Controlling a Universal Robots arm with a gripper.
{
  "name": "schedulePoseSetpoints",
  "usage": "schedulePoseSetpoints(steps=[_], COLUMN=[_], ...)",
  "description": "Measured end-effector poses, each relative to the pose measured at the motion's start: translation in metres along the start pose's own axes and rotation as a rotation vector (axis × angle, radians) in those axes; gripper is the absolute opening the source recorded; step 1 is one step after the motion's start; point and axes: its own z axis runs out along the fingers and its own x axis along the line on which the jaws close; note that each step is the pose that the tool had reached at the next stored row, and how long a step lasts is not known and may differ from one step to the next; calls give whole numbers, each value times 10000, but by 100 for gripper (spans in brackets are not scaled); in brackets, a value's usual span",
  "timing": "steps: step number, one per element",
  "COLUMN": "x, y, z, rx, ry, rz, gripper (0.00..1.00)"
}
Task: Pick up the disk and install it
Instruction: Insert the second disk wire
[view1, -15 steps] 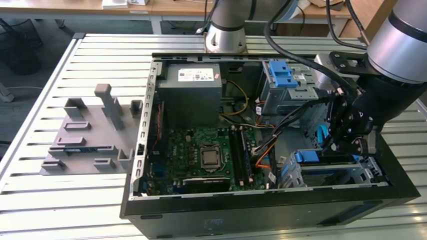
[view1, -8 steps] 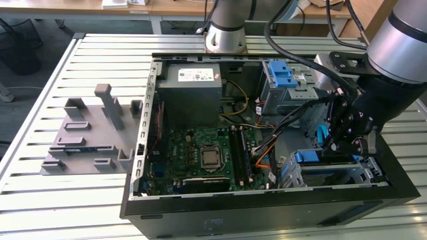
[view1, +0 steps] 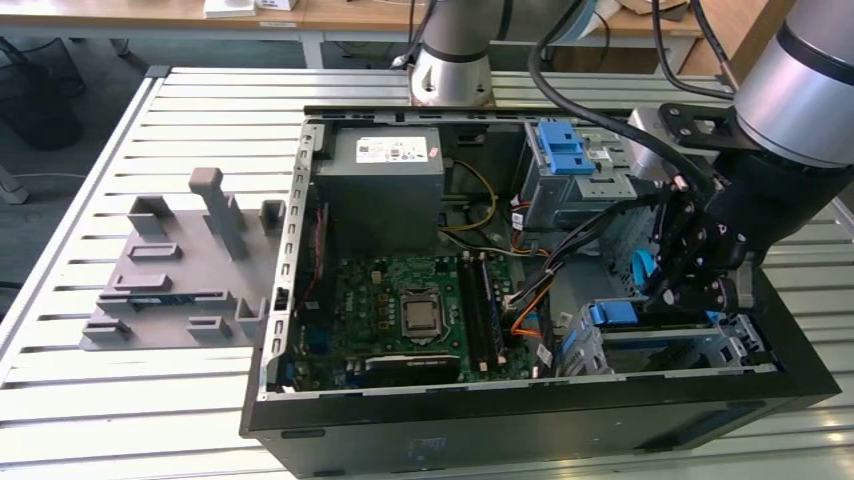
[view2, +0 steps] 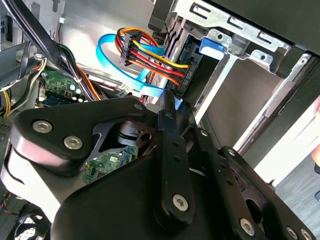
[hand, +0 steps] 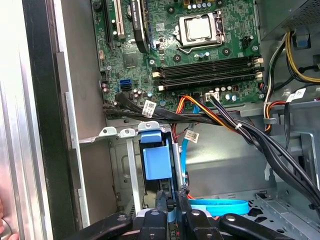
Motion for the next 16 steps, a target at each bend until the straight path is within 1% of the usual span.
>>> schedulePoseSetpoints(steps=[7,14,16], x=[1,4,4], y=[0,1,1], z=[-41,-116,-125], rx=[0,0,-1], ry=[-1,0,-2], rz=[0,0,0], gripper=[23,23,23])
